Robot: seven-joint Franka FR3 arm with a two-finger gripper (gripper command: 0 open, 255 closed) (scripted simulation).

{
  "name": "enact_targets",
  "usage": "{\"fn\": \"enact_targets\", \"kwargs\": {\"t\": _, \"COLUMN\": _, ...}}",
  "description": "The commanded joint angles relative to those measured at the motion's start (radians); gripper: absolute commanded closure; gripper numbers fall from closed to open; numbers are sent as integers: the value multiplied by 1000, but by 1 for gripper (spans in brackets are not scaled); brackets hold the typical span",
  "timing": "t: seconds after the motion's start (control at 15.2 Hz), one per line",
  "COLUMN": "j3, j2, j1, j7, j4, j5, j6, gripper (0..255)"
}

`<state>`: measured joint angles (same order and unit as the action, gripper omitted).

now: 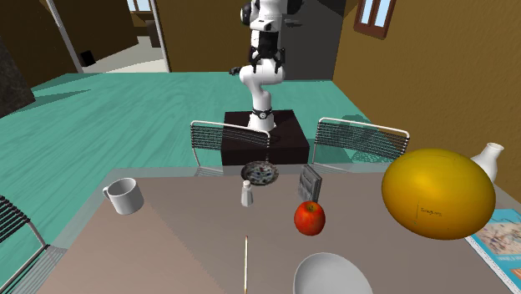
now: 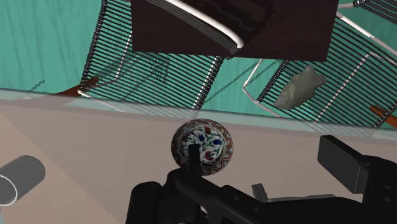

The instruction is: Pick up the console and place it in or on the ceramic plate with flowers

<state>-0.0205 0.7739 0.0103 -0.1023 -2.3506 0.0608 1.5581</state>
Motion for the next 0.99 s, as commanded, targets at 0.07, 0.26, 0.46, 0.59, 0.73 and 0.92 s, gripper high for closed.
{"fn": "enact_targets", "kwargs": {"t": 0.07, "j3": -5, "j2": -25, "j1": -2, "j7": 9, "j4": -6, "j5": -6, "j6": 31, "gripper": 0}}
{"fn": "enact_targets", "kwargs": {"t": 0.26, "j3": -21, "j2": -107, "j1": -9, "j7": 33, "j4": -16, "j5": -21, "j6": 124, "gripper": 0}}
{"fn": "enact_targets", "kwargs": {"t": 0.46, "j3": -37, "j2": -198, "j1": -15, "j7": 56, "j4": -14, "j5": -33, "j6": 213, "gripper": 0}}
{"fn": "enact_targets", "kwargs": {"t": 0.59, "j3": -47, "j2": -263, "j1": -19, "j7": 71, "j4": -5, "j5": -40, "j6": 270, "gripper": 0}}
{"fn": "enact_targets", "kwargs": {"t": 0.73, "j3": -57, "j2": -330, "j1": -22, "j7": 86, "j4": 9, "j5": -45, "j6": 324, "gripper": 0}}
{"fn": "enact_targets", "kwargs": {"t": 0.92, "j3": -72, "j2": -436, "j1": -27, "j7": 108, "j4": 40, "j5": -49, "j6": 399, "gripper": 0}}
